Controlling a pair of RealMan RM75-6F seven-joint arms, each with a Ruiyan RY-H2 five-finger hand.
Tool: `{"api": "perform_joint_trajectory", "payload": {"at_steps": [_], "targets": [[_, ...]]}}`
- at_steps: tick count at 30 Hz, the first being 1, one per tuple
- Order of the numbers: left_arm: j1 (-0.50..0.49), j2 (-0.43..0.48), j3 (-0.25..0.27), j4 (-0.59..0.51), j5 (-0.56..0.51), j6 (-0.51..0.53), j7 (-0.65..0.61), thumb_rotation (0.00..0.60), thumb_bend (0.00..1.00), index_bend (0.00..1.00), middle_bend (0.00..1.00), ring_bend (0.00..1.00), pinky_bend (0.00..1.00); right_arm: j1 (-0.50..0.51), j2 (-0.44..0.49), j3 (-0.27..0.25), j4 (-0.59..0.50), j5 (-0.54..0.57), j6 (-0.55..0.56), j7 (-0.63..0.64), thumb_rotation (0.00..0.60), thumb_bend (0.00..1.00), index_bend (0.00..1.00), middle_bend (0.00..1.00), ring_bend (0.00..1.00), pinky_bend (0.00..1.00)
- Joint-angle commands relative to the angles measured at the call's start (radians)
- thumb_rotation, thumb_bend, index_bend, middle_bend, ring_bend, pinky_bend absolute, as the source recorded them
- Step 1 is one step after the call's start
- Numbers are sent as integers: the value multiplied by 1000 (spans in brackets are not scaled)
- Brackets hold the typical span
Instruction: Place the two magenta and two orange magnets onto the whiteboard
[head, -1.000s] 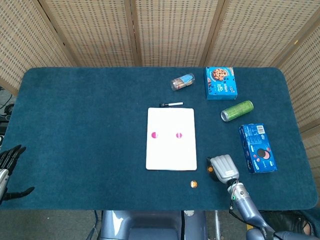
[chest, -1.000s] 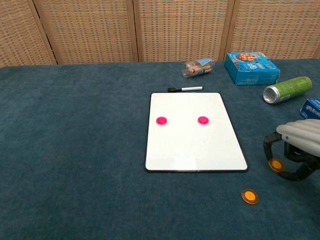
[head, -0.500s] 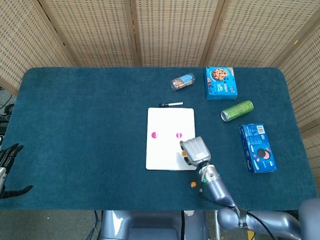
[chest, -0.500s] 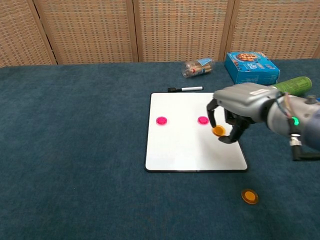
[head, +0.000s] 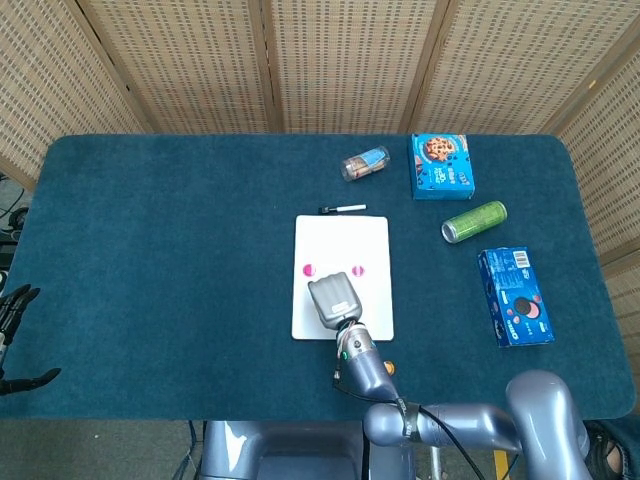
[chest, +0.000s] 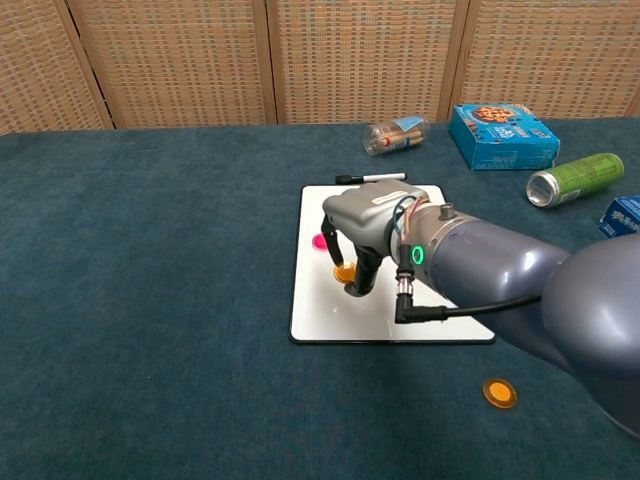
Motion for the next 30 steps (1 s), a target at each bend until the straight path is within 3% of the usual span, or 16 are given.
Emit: {"api": "perform_joint_trajectory", "payload": {"at_steps": [1, 13, 24, 30], "targets": [[0, 1, 1, 2, 3, 1, -3, 600, 19, 0, 0, 0, 0, 6, -1, -7, 1, 8, 9, -2, 600, 352, 423, 985, 997, 1000], [4, 1, 4, 0, 12, 8, -4, 600, 19, 0, 0, 0, 0, -6, 54, -41, -89, -27, 55, 31, 600, 345, 399, 985, 997, 1000], [2, 4, 9, -1, 29, 7, -11, 600, 19, 0, 0, 0, 0, -173, 307, -258, -385, -202, 111, 163, 600, 360, 399, 985, 997, 1000], [4, 0, 13, -4, 37, 12, 0, 600, 18, 0, 0, 0, 0, -238, 368, -351, -424, -298, 107, 239, 600, 361, 399, 986, 998, 1000]]}}
